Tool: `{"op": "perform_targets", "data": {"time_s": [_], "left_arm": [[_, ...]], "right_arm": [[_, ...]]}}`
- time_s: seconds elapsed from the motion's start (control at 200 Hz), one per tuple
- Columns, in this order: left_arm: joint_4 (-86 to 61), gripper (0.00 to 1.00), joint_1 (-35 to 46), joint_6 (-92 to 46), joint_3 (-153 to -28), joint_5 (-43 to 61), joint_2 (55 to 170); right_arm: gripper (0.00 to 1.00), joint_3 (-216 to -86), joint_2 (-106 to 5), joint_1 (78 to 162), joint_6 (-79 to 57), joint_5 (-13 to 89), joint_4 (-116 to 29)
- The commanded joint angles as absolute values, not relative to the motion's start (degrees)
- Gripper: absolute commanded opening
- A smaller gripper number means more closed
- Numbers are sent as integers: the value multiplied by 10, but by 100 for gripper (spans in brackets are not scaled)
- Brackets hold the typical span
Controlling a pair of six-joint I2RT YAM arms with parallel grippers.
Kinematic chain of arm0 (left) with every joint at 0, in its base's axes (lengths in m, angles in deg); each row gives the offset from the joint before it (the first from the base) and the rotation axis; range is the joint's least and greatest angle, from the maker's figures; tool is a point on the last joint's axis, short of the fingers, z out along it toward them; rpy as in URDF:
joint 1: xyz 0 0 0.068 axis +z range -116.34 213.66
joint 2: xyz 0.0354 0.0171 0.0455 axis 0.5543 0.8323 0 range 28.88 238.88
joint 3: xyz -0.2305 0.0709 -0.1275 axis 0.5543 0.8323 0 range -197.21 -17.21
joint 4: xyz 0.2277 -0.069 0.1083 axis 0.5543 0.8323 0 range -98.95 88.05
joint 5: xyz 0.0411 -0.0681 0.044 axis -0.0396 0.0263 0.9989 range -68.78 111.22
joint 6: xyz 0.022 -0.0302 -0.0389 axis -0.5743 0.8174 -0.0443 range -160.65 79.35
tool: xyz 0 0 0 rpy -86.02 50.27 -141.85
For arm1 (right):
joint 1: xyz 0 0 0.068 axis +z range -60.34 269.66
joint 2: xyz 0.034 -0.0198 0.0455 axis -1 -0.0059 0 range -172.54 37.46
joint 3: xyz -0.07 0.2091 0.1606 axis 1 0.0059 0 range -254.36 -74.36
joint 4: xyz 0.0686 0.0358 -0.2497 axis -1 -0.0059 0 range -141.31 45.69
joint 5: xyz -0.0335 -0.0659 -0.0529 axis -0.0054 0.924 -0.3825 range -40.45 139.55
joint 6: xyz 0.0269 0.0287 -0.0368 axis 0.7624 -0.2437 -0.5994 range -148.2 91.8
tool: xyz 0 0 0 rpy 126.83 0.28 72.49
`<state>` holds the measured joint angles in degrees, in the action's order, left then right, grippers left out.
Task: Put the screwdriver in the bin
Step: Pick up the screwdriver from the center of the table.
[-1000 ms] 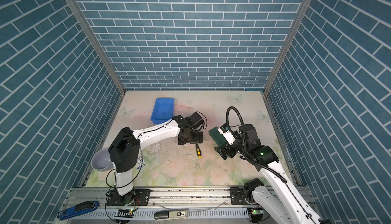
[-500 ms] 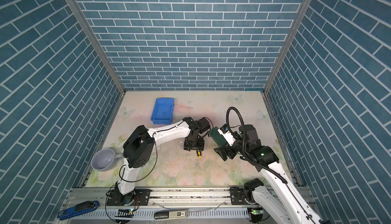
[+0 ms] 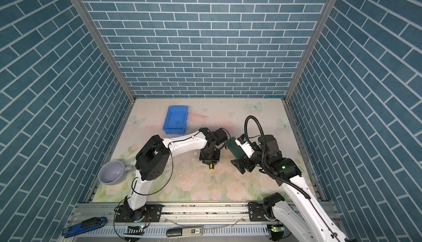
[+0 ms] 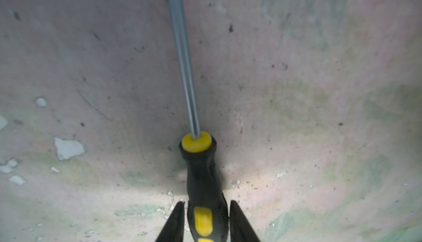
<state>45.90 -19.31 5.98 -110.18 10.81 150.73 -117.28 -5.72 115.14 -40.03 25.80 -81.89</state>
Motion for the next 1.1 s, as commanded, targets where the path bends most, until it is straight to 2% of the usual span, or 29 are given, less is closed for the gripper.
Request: {"op": "perform_targets", "data": {"time_s": [0.0,0.135,0.315,0.635,1.096], "left_arm": [[465,30,-196,58,-1099,111,1520],[466,24,-196,58,-1099,118,1516],[465,23,-196,60,-1094,133,1503],[497,21,-182,69,-1109,226,1427],[432,22,-122,10,-1060,264,1290]], "right_arm": [[99,-1180,-58,1155,-408,249,-813],[99,-1179,-58,1154,-406,248,-812],[99,-1180,-56,1155,-403,248,-813],[99,-1180,-56,1155,-388,230,-791],[99,-1170,-79,1155,-332,192,-617]]}}
